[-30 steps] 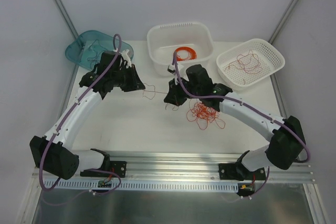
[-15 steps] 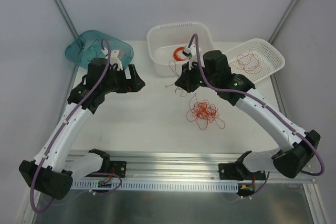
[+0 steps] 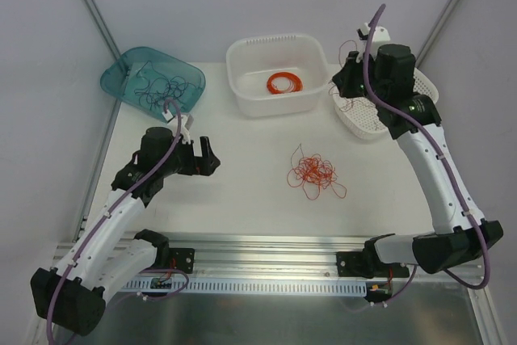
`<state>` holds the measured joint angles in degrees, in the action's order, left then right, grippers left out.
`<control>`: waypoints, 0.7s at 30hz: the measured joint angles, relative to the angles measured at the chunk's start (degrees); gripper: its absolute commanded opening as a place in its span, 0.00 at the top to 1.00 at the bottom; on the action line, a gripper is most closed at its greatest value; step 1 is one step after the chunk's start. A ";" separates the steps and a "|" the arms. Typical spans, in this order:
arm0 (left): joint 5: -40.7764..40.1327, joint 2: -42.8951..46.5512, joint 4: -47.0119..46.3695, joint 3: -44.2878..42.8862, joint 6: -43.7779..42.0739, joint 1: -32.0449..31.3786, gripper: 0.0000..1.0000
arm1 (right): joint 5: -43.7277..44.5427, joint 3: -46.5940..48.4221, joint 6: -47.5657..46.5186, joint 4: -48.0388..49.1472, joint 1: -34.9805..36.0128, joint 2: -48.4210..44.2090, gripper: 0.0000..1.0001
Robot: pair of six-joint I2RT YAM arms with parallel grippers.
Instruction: Untangle the cables
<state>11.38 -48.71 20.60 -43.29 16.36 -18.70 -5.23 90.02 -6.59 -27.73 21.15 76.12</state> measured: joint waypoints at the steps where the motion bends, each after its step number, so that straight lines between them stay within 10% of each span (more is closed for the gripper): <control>1: -0.24 0.09 -0.02 1.25 -0.22 0.00 0.01 | 0.61 0.17 0.09 0.04 -1.77 0.00 0.99; 21: -4.70 -2.36 -4.98 9.20 -3.34 0.00 0.01 | 2.71 0.50 10.80 13.64 -26.88 17.46 0.99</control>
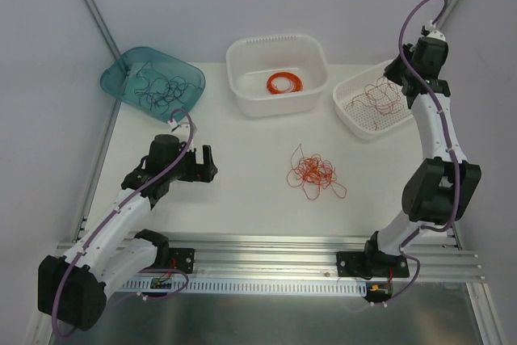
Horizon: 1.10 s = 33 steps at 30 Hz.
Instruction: Untangle the cables
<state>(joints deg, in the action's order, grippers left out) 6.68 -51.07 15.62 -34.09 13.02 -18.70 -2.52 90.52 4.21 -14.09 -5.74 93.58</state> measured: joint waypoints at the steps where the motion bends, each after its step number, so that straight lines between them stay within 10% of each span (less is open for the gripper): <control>1: -0.17 0.00 -0.13 0.00 -0.09 0.00 0.01 | -0.26 0.00 1.18 0.76 -0.74 1.46 0.98; 14: -0.94 -1.14 -0.35 0.00 -0.44 0.00 0.01 | -0.85 0.46 6.40 -4.15 -4.37 13.11 0.23; 33: 3.58 -3.72 -0.44 -0.07 -0.13 0.00 0.01 | -10.60 -22.93 -6.51 -13.84 20.28 -15.34 0.29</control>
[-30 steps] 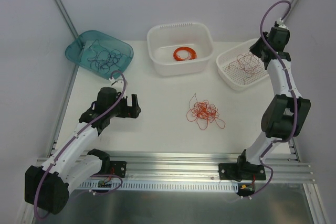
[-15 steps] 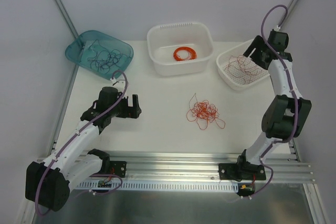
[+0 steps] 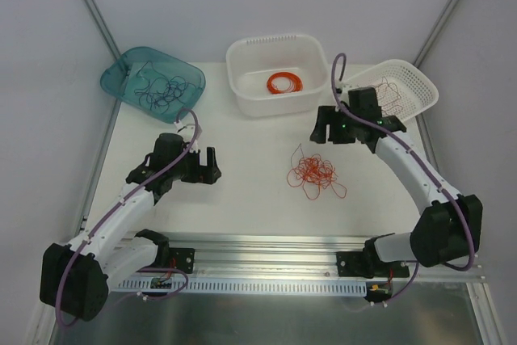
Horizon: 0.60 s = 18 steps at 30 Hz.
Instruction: Untangle the cables
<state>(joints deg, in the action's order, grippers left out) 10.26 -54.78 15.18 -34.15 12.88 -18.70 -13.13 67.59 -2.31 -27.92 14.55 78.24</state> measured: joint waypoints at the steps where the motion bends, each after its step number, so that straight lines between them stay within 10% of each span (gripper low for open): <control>1: 0.20 -0.15 0.00 0.00 0.07 0.00 0.01 | -0.20 -1.81 -0.39 -0.07 2.40 0.00 0.29; 14: 2.36 -0.70 -0.04 0.00 0.46 0.00 0.01 | -0.37 -7.91 -0.72 7.98 13.33 8.70 0.44; 18: 2.58 -0.46 -0.07 0.00 0.46 0.00 0.01 | 0.79 -7.80 -0.39 9.88 14.97 13.05 0.72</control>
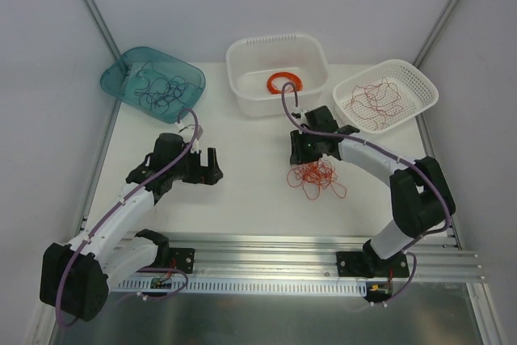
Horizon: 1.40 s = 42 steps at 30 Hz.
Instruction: Untangle the cables
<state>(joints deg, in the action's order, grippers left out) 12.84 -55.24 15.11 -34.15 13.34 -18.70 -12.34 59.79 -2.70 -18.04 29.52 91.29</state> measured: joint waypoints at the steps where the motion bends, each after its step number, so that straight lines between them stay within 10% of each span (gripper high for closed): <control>1: 0.02 0.15 0.00 0.00 0.00 0.00 0.01 | 0.31 0.00 0.02 0.09 0.57 0.46 0.85; 4: 0.09 0.52 -0.09 0.00 0.00 0.00 0.01 | 1.18 1.31 0.15 -0.68 2.54 0.55 0.99; 18: 4.28 -0.37 -3.72 -0.04 4.90 -0.42 0.01 | -0.79 20.09 3.43 -2.45 9.81 -5.16 0.99; 42: -0.26 -5.27 -33.92 3.26 23.54 -13.22 0.01 | 2.34 21.40 11.34 2.12 18.29 -5.57 0.99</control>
<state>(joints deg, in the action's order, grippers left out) 12.58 -60.51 -18.81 -30.89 36.88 -31.92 -10.00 81.19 8.64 -15.92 47.81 85.71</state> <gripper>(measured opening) 0.992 0.015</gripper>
